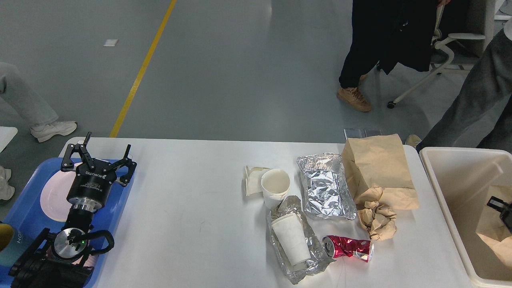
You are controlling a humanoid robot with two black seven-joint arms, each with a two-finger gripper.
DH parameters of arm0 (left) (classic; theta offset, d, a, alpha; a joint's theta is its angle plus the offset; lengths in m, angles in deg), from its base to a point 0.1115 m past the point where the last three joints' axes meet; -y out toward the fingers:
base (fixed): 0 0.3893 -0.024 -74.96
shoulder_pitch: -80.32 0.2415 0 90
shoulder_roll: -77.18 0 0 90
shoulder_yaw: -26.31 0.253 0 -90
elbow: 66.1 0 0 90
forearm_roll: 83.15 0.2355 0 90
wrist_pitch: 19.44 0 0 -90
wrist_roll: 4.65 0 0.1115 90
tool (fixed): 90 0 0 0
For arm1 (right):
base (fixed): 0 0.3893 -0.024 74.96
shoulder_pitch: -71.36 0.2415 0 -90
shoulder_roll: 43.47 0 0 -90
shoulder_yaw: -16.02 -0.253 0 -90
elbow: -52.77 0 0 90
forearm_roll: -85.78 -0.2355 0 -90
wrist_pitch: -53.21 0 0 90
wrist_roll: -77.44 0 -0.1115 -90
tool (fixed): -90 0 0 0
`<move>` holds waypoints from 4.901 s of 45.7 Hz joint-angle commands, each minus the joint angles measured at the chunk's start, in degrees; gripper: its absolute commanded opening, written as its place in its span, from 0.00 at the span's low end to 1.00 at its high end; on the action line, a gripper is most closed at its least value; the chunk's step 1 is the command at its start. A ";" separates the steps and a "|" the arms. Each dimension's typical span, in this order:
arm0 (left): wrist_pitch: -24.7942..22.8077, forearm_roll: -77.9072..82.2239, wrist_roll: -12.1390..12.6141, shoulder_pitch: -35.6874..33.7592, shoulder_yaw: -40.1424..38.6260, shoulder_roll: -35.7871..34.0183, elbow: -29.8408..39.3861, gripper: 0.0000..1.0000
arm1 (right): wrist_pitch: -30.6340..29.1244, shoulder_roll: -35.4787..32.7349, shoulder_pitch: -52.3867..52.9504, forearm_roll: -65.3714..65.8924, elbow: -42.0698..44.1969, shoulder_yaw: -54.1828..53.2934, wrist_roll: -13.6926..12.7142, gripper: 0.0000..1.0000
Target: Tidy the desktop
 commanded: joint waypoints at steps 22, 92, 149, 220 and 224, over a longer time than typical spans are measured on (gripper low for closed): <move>0.00 0.00 0.00 0.00 0.00 0.00 0.00 0.96 | 4.17 6.18 -6.48 -0.09 3.33 -2.45 -0.54 0.00; 0.00 0.00 0.00 0.00 0.00 0.00 0.00 0.96 | 3.47 -10.52 33.02 8.52 -43.12 19.67 -5.20 1.00; 0.18 0.00 0.00 0.00 0.00 0.00 0.00 0.96 | -33.19 11.63 106.90 -0.35 -93.08 34.46 9.21 1.00; 0.00 0.00 0.00 0.00 0.00 0.00 0.00 0.96 | -4.37 24.46 22.80 13.79 -16.88 24.44 7.55 0.94; 0.00 0.00 0.00 0.00 0.00 0.00 0.00 0.96 | -1.02 24.81 19.72 13.53 -16.27 24.09 4.91 0.94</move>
